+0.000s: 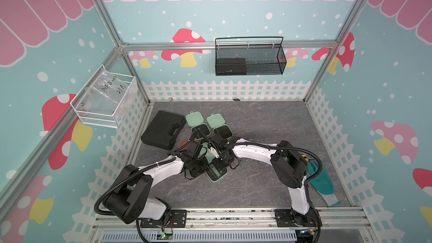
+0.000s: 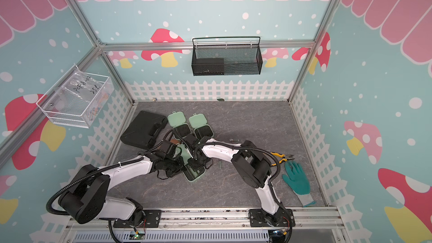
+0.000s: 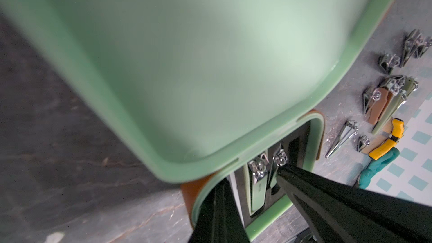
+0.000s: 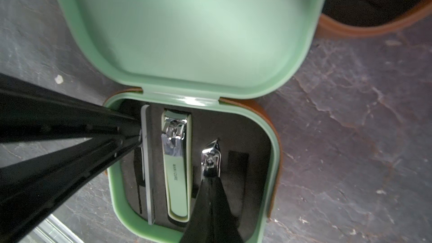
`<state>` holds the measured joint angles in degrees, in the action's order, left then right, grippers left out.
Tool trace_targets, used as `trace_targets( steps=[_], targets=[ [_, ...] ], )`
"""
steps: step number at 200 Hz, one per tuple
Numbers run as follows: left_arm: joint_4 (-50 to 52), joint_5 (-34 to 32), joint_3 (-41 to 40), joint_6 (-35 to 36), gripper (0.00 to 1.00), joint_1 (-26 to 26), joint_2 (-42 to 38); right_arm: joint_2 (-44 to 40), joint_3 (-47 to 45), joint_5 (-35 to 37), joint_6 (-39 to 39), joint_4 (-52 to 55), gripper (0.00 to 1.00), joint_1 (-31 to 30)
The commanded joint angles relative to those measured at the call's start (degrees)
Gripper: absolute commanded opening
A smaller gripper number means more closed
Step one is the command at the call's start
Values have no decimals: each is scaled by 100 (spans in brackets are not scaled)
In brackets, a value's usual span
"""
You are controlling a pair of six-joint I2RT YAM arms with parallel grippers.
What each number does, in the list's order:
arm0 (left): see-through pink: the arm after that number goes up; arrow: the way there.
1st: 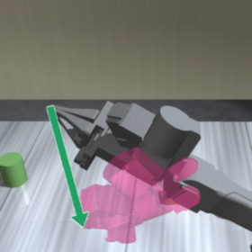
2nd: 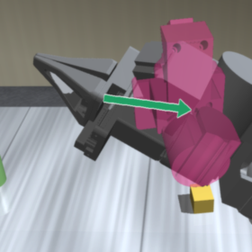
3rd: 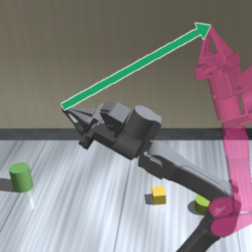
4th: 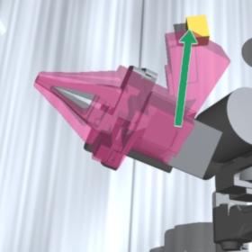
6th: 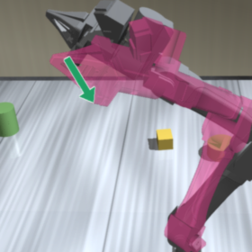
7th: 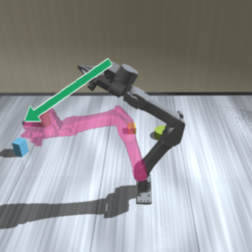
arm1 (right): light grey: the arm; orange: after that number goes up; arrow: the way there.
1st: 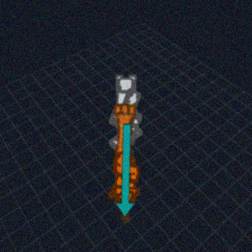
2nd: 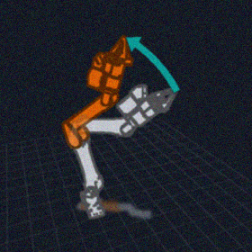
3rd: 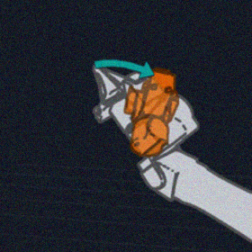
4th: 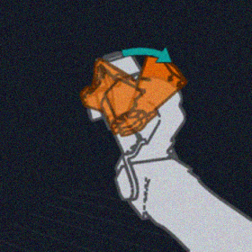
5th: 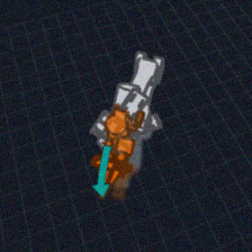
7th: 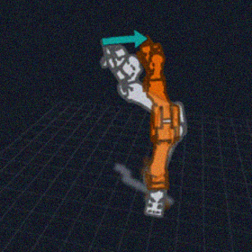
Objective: Organize nail clipper sets
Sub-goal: Place the nail clipper in the storage box, then pick up the nail clipper from the center of the board.
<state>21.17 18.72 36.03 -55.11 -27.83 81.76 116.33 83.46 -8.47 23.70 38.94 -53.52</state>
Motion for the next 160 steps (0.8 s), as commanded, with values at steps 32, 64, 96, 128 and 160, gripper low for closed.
trace_targets(
  steps=[32, 64, 96, 128, 160],
  targets=[
    [370, -443, -181, 18, 0, 33, 130, -796, -53, 718, 211, 444, 14, 163],
    [370, -434, -160, 17, 0, 33, 114, -1415, -690, 1023, 366, 566, 25, 575],
    [370, -438, -132, 18, 0, 33, 139, -1574, -1268, 1345, 524, 491, 33, 912],
    [370, -432, -139, 11, 0, 33, 148, -1377, -1419, 1427, 682, 286, 37, 940],
    [370, -421, -133, 17, 0, 33, 136, -1230, -1525, 1386, 799, 29, 38, 940]
  ],
)
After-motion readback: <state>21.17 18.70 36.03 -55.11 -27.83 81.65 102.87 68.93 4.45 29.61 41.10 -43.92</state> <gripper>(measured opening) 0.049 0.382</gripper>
